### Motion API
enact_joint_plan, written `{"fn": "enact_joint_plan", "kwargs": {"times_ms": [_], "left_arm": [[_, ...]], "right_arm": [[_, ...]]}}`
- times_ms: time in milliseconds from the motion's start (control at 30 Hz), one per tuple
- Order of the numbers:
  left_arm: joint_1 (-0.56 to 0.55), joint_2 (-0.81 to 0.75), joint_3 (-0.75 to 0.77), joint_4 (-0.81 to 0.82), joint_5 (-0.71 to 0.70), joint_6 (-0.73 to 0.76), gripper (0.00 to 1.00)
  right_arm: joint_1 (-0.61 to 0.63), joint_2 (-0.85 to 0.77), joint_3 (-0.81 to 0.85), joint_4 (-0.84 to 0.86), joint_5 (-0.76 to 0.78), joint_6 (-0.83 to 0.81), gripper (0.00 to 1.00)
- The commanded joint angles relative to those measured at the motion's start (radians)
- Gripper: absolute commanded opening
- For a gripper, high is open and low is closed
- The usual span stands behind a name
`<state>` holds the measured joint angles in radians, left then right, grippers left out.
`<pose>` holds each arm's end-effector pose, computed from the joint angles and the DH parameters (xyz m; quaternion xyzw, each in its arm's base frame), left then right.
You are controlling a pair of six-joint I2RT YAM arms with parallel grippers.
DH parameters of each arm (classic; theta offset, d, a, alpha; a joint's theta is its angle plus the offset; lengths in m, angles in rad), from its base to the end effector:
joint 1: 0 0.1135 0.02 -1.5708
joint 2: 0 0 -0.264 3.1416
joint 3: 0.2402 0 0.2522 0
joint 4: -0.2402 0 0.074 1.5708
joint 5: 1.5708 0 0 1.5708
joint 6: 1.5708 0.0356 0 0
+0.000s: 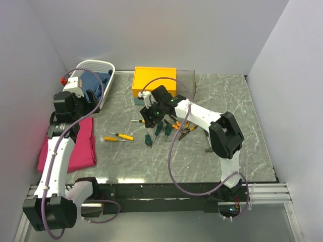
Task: Sort the tools into containers
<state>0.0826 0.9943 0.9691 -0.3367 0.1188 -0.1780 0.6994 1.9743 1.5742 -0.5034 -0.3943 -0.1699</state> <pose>0.2243 0.0143 0.3499 -0.0733 0.8188 -0.0758 0.5643 0.3270 0.2929 0.2322 -0.4483 0.8134 0.2627 0.2615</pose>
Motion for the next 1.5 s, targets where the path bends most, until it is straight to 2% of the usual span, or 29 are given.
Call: {"fn": "enact_joint_plan", "kwargs": {"times_ms": [0, 100, 267, 700, 800, 867, 900, 933, 1067, 1133, 1300, 1467], "left_arm": [[0.008, -0.019, -0.003, -0.033, -0.092, -0.020, 0.80], [0.011, -0.023, -0.001, -0.059, -0.116, -0.032, 0.82], [0.011, -0.026, -0.009, -0.081, -0.116, -0.057, 0.82], [0.023, -0.063, -0.026, -0.076, -0.084, -0.120, 0.82], [0.026, -0.059, -0.026, -0.065, -0.065, -0.136, 0.82], [0.026, -0.056, -0.023, -0.058, -0.045, -0.143, 0.81], [0.026, -0.049, -0.023, -0.053, -0.036, -0.147, 0.81], [0.026, -0.045, -0.021, -0.048, -0.025, -0.149, 0.81], [0.026, -0.004, -0.004, -0.006, 0.028, -0.152, 0.78], [0.025, 0.041, 0.011, 0.024, 0.068, -0.156, 0.77], [0.002, 0.156, 0.072, 0.090, 0.137, -0.149, 0.75], [-0.046, 0.274, 0.132, 0.108, 0.150, -0.100, 0.74]], "right_arm": [[0.055, -0.035, 0.015, -0.035, 0.095, 0.215, 0.65], [0.084, -0.025, -0.028, -0.055, 0.126, 0.378, 0.65], [0.137, 0.000, -0.062, -0.072, 0.179, 0.425, 0.67], [0.155, 0.133, -0.066, -0.054, 0.282, 0.511, 0.68], [0.157, 0.146, -0.059, -0.041, 0.279, 0.495, 0.54], [0.158, 0.132, -0.043, -0.035, 0.269, 0.459, 0.39], [0.158, 0.103, -0.037, -0.031, 0.256, 0.448, 0.34], [0.157, 0.084, -0.026, -0.029, 0.256, 0.431, 0.23], [0.152, -0.040, -0.011, -0.011, 0.247, 0.334, 0.03], [0.143, -0.130, -0.022, 0.000, 0.221, 0.308, 0.00], [0.078, -0.305, -0.068, 0.078, 0.196, 0.265, 0.00], [-0.052, -0.353, -0.056, 0.135, 0.198, 0.210, 0.00]]}}
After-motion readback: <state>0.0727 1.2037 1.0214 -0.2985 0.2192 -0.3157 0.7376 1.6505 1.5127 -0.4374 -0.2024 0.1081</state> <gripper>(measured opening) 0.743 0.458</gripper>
